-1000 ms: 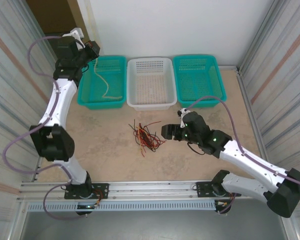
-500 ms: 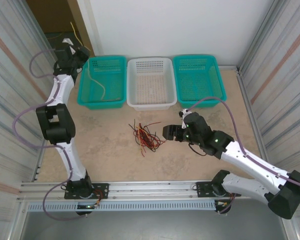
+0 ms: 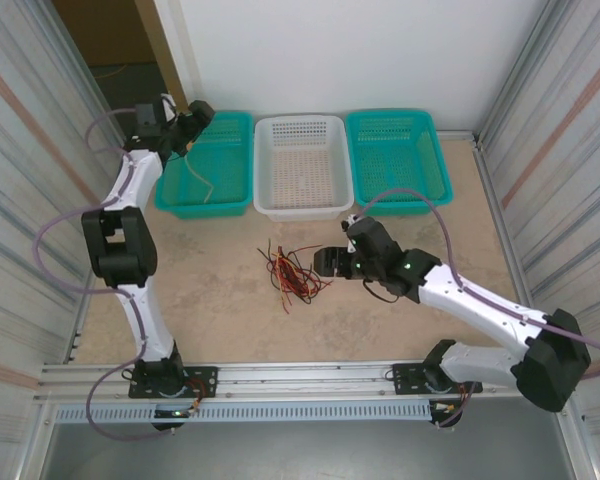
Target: Untangle the cables
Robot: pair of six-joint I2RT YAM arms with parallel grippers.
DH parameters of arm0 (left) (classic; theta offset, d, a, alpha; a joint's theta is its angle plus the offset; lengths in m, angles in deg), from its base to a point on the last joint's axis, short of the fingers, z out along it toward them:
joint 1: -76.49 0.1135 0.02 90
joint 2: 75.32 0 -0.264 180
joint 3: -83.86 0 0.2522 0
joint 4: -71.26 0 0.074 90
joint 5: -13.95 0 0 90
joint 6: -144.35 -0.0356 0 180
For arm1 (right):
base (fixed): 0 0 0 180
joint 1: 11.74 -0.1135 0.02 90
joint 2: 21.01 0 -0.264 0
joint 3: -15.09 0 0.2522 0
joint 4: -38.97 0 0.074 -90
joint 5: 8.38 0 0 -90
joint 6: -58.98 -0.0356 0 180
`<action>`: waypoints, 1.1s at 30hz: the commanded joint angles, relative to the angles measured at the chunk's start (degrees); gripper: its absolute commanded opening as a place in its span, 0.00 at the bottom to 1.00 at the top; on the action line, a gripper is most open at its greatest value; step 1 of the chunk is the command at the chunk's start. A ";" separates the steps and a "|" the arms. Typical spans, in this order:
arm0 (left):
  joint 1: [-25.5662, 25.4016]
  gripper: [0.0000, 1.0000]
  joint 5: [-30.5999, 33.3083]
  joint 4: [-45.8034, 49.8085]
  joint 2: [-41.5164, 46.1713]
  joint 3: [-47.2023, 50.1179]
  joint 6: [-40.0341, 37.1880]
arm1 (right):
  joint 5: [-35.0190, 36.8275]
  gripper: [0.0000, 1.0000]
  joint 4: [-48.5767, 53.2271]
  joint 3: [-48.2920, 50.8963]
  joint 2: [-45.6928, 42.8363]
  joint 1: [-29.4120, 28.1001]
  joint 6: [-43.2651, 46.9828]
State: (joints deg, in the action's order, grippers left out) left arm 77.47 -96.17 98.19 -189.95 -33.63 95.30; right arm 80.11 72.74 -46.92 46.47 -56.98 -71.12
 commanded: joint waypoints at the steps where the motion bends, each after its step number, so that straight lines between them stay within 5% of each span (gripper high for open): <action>1: -3.81 0.99 11.43 12.44 9.16 -0.55 -12.81 | -0.78 0.77 -0.33 -3.28 3.63 0.22 0.92; 8: -16.49 0.97 17.12 1.83 33.69 26.12 -24.74 | -0.98 0.73 -0.58 -11.48 16.09 -3.19 2.57; 17: -19.45 0.46 7.68 -1.14 53.24 56.00 -6.42 | 0.77 0.56 3.24 -24.90 32.71 -5.83 3.31; 21: -20.34 0.33 1.18 -4.97 54.33 63.40 -0.83 | 3.45 0.51 6.84 -26.33 34.47 -7.00 3.14; 28: -24.79 0.22 -0.91 -12.40 49.74 67.19 3.03 | 4.12 0.36 10.40 -24.46 34.21 -9.97 2.92; 33: -28.08 0.27 -1.78 -14.32 42.94 64.01 3.35 | 4.55 0.07 11.96 -24.31 34.47 -10.58 2.74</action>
State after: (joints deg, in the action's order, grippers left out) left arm 50.80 -96.11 87.48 -144.51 32.89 97.34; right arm 83.16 81.59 -71.53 80.66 -67.56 -68.19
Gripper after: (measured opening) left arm 0.258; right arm 0.106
